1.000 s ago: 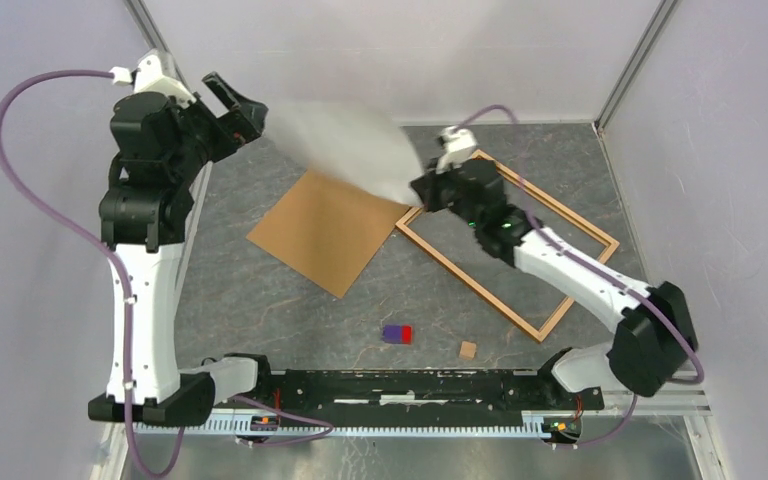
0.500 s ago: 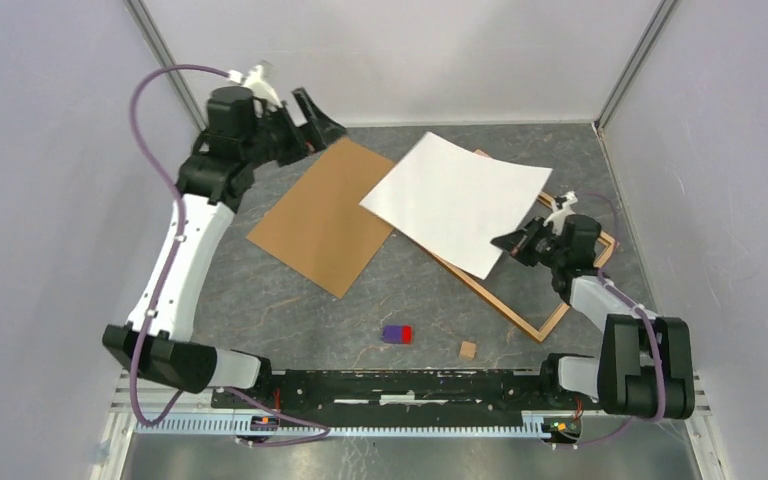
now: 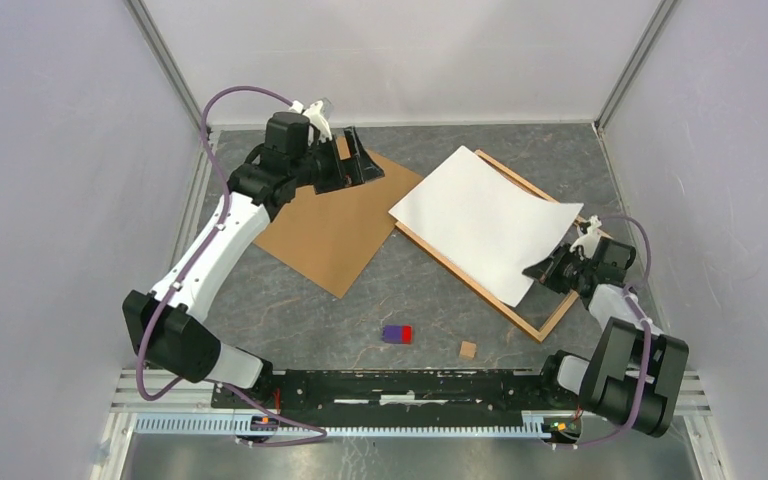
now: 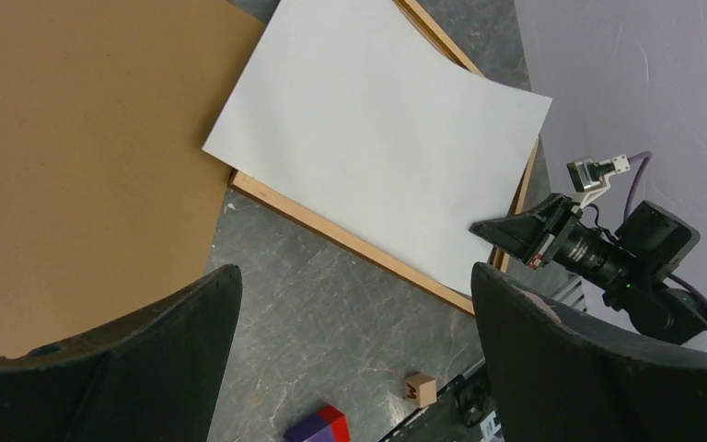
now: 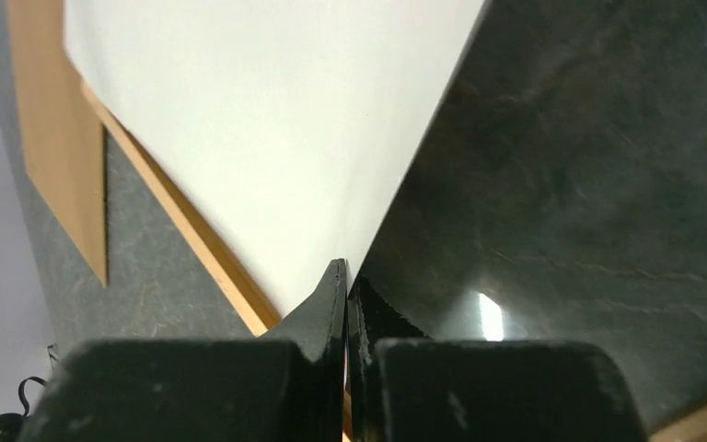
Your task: Put the photo into the frame
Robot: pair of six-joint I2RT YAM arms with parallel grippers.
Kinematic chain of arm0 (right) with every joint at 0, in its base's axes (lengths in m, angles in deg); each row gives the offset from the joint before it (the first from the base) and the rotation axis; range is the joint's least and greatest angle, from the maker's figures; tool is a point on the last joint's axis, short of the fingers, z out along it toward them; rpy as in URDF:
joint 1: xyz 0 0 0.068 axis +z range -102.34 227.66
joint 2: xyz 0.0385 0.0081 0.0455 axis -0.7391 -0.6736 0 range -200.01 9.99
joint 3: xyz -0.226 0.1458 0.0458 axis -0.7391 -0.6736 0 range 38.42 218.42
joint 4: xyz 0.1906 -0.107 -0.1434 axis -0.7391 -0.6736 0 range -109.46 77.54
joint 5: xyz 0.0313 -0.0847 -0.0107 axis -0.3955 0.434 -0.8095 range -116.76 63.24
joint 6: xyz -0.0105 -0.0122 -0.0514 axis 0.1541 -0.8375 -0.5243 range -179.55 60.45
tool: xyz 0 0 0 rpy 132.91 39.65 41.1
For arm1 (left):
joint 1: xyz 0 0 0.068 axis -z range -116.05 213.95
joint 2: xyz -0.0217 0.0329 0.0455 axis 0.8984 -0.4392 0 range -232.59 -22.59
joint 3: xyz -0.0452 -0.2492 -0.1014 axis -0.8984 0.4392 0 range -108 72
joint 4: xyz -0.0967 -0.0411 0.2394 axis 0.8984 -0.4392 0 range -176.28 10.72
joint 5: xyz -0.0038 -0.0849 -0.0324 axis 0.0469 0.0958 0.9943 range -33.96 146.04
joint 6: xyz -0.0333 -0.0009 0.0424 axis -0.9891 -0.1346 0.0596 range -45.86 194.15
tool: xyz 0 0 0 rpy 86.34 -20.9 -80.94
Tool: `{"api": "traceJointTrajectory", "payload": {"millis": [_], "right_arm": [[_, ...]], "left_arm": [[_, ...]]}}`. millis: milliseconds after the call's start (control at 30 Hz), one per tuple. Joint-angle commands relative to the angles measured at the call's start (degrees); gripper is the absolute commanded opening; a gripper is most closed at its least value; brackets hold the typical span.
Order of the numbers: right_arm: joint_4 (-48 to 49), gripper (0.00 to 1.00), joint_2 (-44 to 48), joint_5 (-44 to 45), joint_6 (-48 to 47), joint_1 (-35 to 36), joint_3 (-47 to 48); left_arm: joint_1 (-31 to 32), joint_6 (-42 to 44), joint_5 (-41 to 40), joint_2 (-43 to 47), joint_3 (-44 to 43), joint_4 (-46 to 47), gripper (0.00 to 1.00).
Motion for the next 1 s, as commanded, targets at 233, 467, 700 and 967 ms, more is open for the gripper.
{"api": "traceJointTrajectory", "payload": {"millis": [233, 467, 700, 967], "right_arm": [[-19.6, 0.00, -3.9, 7.6, -13.5, -2.3, 6.5], [-23.7, 0.00, -0.2, 14.7, -14.1, -3.4, 9.0], [-24.6, 0.00, 2.4, 16.8, -14.1, -5.0, 7.9], [-22.1, 0.00, 6.5, 17.4, -11.3, -5.9, 5.3]], "left_arm": [[0.2, 2.2, 3.0, -2.4, 2.2, 3.2, 1.00], [0.6, 1.6, 4.6, -2.7, 2.4, 3.2, 1.00], [0.6, 2.0, 3.6, -2.3, 2.4, 3.1, 1.00], [0.7, 2.3, 3.8, -2.5, 2.0, 2.6, 1.00]]}}
